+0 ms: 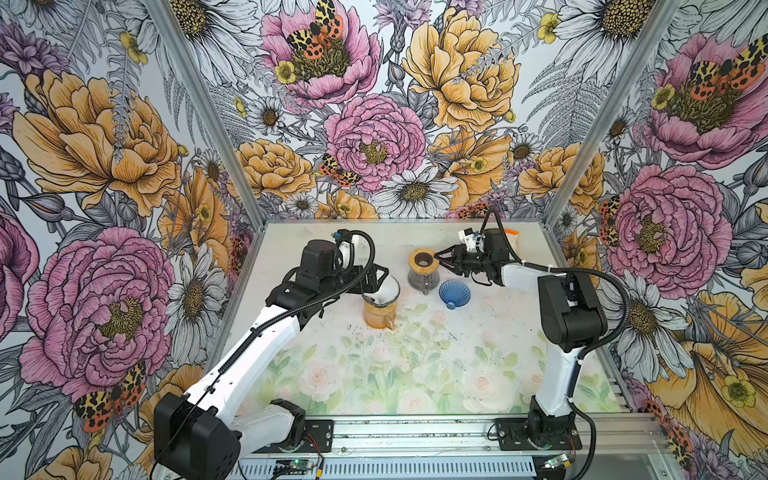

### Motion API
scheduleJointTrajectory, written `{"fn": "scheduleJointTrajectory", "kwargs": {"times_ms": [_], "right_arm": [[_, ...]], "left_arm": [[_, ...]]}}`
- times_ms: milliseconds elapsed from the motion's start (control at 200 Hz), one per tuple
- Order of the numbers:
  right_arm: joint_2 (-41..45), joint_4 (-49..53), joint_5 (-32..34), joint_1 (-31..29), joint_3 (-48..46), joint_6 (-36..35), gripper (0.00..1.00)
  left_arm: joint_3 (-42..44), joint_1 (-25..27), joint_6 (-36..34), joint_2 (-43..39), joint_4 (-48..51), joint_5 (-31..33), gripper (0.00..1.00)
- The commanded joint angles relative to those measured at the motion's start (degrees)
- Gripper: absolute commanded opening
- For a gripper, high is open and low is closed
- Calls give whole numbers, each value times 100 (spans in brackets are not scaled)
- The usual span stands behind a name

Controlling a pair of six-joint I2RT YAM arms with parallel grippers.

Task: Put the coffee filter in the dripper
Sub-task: 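Lower the bamboo holder onto the grey pitcher and open the right gripper, then move the right gripper to the blue cone dripper and grasp its rim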

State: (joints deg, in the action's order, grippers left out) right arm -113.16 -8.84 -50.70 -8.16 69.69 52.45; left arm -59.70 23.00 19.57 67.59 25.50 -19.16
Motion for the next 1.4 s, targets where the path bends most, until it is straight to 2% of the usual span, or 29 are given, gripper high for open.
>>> {"fn": "scheduleJointTrajectory", "kwargs": {"times_ms": [0,160,355,490,601,861,1061,1396], "right_arm": [[321,231,119,43,159,-245,42],[617,551,307,85,127,-476,44],[1047,1443,497,95,197,-1054,45],[1429,1920,782,96,91,-1242,53],[1770,2572,1156,96,89,-1546,57],[2493,4354,2556,54,80,-2144,58],[2467,5313,3376,-89,71,-2568,58],[1949,5376,3730,-454,21,-2643,57]], "left_arm": [[-217,11,46,-6,35,-73,99],[-242,53,43,11,52,-69,99],[-339,90,0,44,109,-64,99],[-487,139,-127,54,228,20,99],[-601,299,-267,35,322,185,99],[-674,593,-476,70,473,453,99],[-712,696,-586,137,582,577,99],[-670,736,-573,200,615,632,99]]}}
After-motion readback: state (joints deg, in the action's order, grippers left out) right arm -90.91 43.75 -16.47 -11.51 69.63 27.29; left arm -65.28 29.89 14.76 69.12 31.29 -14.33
